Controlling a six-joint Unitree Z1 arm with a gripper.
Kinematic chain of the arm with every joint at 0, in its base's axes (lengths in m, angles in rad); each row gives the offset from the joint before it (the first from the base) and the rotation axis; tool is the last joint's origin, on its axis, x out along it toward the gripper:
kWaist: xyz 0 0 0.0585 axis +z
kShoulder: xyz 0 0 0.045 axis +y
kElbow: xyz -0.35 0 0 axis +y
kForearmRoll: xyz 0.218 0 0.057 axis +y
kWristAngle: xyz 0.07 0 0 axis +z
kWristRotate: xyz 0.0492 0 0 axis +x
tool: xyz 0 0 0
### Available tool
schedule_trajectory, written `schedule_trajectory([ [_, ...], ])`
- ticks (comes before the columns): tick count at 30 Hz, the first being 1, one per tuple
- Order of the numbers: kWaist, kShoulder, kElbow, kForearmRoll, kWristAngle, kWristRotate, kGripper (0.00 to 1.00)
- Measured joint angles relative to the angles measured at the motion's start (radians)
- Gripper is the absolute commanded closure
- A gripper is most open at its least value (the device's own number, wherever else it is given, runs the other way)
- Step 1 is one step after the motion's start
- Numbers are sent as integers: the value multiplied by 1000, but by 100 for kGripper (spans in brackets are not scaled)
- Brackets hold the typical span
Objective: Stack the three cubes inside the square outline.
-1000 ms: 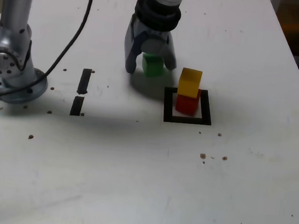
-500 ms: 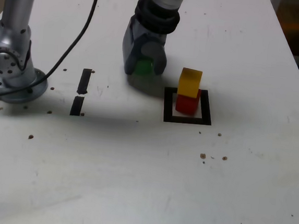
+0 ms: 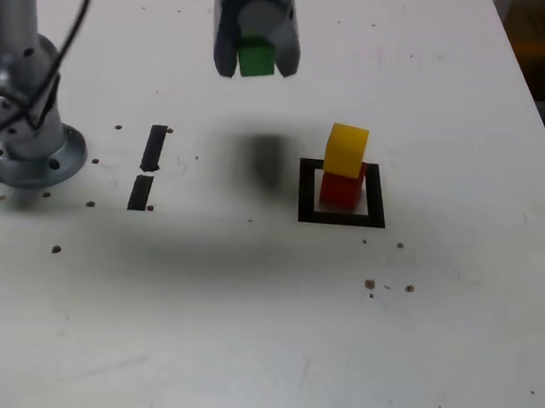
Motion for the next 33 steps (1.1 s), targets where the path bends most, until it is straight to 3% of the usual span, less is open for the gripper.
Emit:
schedule_trajectory([
  [3,-124,34,-149,102,-45,-6,87],
  [11,-235,268,-416,148,-105,-7,87],
  [16,-239,316,-451,137,-109,-7,87],
  [33,-230,318,-396,118,-56,-6,83],
])
